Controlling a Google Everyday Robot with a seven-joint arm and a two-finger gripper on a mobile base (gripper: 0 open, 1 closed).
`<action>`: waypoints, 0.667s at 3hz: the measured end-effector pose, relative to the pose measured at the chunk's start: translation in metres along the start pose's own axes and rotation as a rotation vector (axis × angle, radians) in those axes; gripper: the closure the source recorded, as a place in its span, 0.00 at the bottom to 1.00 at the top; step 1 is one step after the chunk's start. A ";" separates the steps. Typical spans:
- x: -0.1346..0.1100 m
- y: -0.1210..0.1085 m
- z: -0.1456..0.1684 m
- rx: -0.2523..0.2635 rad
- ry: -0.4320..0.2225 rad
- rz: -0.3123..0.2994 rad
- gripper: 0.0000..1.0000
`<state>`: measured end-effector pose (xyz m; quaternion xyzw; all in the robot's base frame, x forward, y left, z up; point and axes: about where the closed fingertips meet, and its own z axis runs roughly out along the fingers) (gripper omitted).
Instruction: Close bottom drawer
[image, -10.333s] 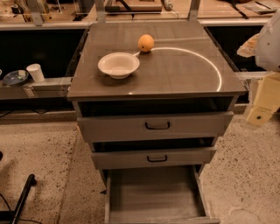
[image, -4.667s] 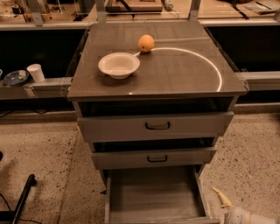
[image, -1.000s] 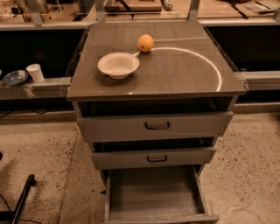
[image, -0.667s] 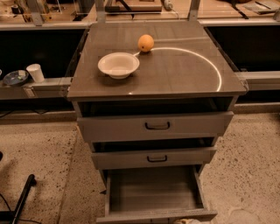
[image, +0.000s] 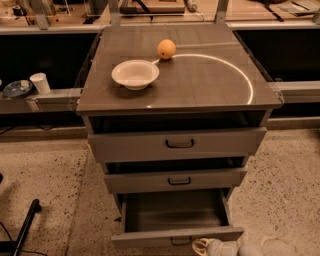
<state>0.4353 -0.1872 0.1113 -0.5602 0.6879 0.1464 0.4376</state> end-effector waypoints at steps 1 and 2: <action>-0.002 -0.009 0.015 -0.026 -0.032 -0.006 0.74; -0.005 -0.016 0.024 -0.030 -0.055 -0.015 0.51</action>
Offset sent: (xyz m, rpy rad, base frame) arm 0.0379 0.0156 -0.0055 0.0566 -0.0262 0.0587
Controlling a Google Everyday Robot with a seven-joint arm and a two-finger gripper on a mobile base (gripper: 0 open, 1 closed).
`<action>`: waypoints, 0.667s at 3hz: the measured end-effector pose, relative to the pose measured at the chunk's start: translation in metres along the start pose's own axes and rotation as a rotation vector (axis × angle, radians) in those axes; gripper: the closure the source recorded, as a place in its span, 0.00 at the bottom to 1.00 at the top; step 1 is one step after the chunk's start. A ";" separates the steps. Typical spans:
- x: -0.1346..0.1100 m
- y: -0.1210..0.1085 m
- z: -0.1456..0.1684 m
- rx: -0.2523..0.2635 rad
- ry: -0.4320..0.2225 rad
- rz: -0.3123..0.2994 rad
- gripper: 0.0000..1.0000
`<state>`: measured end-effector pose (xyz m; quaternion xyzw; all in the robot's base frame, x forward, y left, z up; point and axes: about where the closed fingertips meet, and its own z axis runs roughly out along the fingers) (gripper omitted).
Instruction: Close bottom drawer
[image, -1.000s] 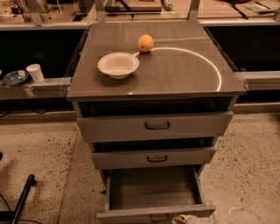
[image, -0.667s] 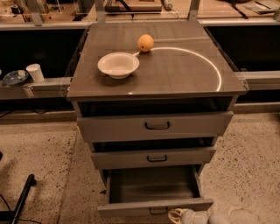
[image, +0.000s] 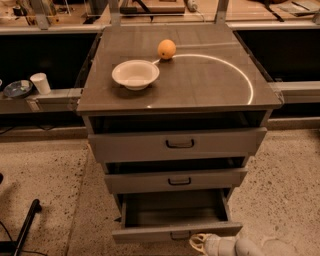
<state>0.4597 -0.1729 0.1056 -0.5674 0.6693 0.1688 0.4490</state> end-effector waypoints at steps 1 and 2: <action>0.001 -0.010 0.007 -0.011 -0.014 -0.011 0.20; 0.004 -0.015 0.009 -0.015 -0.021 -0.018 0.00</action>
Offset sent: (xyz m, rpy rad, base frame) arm 0.0267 -0.0079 -0.0044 0.0088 -0.0188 0.0318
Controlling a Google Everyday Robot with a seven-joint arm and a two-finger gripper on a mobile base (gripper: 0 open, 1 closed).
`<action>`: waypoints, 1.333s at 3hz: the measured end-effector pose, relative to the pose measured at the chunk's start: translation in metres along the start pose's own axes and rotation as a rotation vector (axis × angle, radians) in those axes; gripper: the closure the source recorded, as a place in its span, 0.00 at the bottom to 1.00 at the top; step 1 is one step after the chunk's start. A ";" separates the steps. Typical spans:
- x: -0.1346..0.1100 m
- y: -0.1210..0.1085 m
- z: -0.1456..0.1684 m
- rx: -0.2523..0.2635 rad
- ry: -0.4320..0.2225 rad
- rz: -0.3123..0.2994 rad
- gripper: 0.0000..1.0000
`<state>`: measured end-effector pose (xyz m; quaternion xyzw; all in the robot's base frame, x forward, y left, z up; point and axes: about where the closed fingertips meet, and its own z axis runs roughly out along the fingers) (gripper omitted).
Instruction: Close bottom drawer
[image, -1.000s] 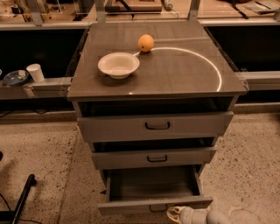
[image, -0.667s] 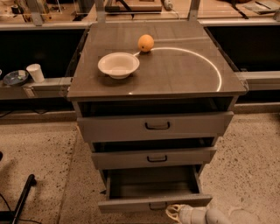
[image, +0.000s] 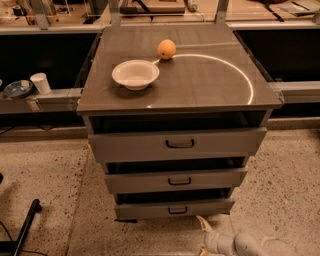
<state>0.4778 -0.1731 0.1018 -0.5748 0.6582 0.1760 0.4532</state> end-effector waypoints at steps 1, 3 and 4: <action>0.000 0.000 0.000 0.000 0.000 0.000 0.00; -0.008 -0.012 0.006 0.018 0.099 -0.038 0.44; -0.009 -0.035 0.009 0.048 0.120 -0.053 0.42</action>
Offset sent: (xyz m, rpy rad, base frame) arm -0.0052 0.0085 0.0123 -0.1382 0.0017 0.0034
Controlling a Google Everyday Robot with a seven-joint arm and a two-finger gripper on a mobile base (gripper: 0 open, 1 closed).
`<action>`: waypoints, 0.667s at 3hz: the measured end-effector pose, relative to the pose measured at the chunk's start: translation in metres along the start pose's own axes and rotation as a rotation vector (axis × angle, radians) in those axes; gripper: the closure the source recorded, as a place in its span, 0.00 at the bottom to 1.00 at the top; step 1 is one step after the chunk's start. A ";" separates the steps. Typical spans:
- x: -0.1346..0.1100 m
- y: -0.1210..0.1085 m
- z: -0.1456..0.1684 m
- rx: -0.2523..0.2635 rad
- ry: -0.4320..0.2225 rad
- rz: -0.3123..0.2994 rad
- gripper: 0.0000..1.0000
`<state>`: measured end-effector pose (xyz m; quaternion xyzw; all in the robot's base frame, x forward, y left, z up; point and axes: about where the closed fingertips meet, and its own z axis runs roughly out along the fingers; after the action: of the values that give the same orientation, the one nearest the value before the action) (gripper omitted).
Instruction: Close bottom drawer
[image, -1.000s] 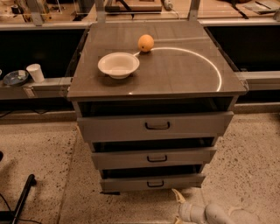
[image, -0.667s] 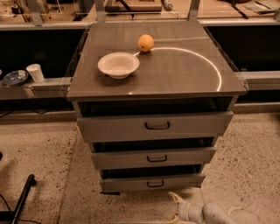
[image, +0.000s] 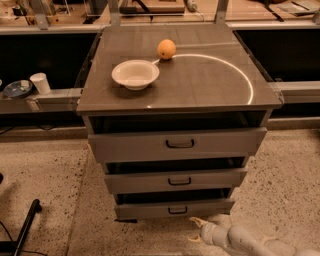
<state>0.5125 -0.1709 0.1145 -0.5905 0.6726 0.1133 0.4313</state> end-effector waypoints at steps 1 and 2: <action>0.005 -0.022 0.010 0.019 0.008 -0.004 0.19; 0.008 -0.030 0.010 0.030 0.015 -0.007 0.00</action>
Offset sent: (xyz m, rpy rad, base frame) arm 0.0212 -0.0018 -0.0014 -0.0062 -0.0111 -0.0116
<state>0.5445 -0.1789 0.1135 -0.5873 0.6753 0.0972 0.4354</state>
